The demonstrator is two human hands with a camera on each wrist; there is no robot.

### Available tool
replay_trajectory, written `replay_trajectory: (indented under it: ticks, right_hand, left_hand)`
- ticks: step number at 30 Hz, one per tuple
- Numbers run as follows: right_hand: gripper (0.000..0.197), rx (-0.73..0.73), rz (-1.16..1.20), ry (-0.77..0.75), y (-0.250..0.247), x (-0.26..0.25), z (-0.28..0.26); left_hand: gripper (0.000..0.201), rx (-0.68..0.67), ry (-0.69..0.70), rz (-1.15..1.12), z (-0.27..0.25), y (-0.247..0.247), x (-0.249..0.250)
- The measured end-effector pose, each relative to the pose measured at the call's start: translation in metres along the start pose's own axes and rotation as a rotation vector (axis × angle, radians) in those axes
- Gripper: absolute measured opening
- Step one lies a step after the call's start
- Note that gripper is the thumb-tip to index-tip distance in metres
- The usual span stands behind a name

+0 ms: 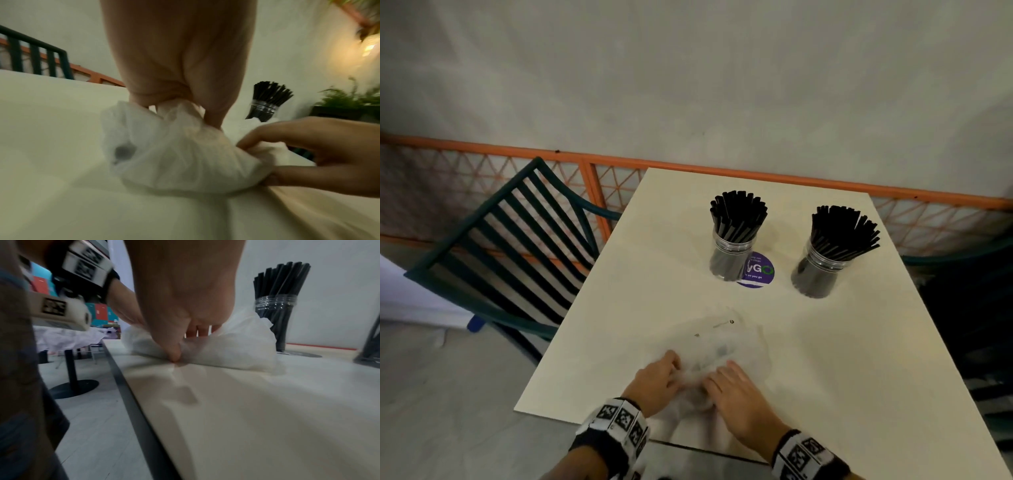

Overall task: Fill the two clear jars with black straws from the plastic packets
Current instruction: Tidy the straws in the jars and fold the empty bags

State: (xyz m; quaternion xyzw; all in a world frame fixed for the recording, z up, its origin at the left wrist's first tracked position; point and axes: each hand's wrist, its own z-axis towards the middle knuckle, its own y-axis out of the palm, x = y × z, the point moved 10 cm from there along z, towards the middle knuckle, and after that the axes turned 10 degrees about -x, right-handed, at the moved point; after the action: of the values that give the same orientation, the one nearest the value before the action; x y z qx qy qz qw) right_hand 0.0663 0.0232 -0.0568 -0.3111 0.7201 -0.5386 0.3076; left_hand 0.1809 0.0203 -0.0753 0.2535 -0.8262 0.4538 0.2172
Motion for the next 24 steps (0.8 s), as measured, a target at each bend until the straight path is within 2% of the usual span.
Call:
replay_trajectory:
  ticks: [2,4,6,7,8,9,11,13,16,18,21,24]
  right_hand:
    - [0.029,-0.003,0.097,0.053,-0.010,0.003,0.012]
    - [0.035,0.022,0.205,0.101,-0.022,0.010,0.022]
    - [0.034,-0.049,0.367,0.150,-0.022,0.024,0.032]
    - [0.030,-0.118,0.461,0.192,-0.018,0.030,0.034]
    - [0.028,-0.173,0.529,0.226,-0.016,0.035,0.035]
    - [0.028,-0.218,0.579,0.252,-0.013,0.038,0.035]
    - [0.027,-0.265,0.674,0.311,-0.006,0.044,0.034]
    - [0.026,-0.279,0.748,0.337,-0.001,0.047,0.033]
    - [0.026,-0.158,0.656,0.331,-0.011,0.045,0.030]
    - [0.031,-0.047,0.385,0.288,-0.022,0.035,0.027]
    - [0.042,-0.096,0.114,0.307,-0.019,0.028,0.026]
    - [0.051,-0.204,0.238,0.343,-0.015,0.038,0.030]
  left_hand:
    - [0.028,0.264,0.112,0.225,-0.011,-0.026,0.021]
    - [0.027,0.425,0.216,0.383,-0.032,-0.035,0.048]
    - [0.047,0.366,0.303,0.541,-0.031,-0.015,0.063]
    - [0.060,0.278,0.291,0.585,-0.025,-0.003,0.059]
    - [0.064,0.227,0.281,0.607,-0.021,0.002,0.058]
    - [0.057,0.226,0.282,0.621,-0.018,0.002,0.056]
    - [0.029,0.234,0.272,0.623,-0.010,-0.004,0.055]
    - [0.036,0.183,0.286,0.588,0.000,-0.010,0.061]
    - [0.037,0.101,0.260,0.626,0.015,-0.015,0.061]
    - [0.031,0.009,0.198,0.604,0.027,-0.018,0.054]
    - [0.033,-0.041,0.144,0.462,0.039,-0.027,0.044]
    - [0.059,-0.127,0.017,0.256,0.054,-0.028,0.025]
